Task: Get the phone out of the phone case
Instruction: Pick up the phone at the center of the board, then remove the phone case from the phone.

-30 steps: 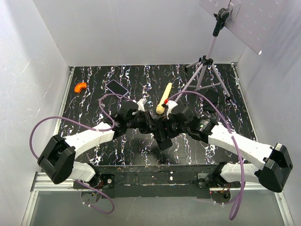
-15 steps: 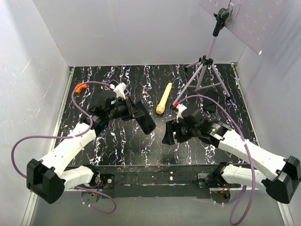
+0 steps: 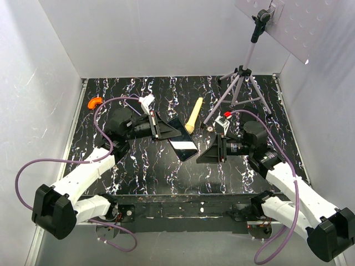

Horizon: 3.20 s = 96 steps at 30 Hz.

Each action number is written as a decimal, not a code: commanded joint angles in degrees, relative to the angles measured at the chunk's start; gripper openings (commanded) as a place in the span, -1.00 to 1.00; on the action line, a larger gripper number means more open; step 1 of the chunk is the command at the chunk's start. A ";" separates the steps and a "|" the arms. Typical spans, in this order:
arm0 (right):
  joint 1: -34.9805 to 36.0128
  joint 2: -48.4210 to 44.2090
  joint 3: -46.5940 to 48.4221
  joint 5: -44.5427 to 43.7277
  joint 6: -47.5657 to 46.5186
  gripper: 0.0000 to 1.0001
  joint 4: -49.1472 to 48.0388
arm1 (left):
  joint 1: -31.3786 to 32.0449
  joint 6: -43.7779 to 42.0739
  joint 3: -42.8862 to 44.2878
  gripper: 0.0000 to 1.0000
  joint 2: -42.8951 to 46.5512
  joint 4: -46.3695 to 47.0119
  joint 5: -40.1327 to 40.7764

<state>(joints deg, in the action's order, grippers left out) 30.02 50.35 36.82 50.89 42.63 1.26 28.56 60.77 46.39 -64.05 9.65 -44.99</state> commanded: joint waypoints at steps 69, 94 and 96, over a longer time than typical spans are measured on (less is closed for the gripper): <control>17.86 7.92 18.25 4.59 -22.90 -0.97 -2.37 | 5.54 34.39 0.37 -1.00 -6.08 42.09 -15.75; 27.38 1.77 17.40 -75.47 -12.83 -0.97 12.45 | 10.03 38.73 -10.09 -1.00 6.21 31.68 21.24; 23.27 2.65 19.25 -57.40 -6.98 -0.97 13.77 | 10.03 36.27 -10.36 -1.00 8.84 28.95 26.16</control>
<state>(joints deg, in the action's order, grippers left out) 58.04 52.25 54.04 -16.29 30.98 16.12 37.21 102.37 34.61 -63.79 41.93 -23.31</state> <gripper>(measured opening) 0.063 0.135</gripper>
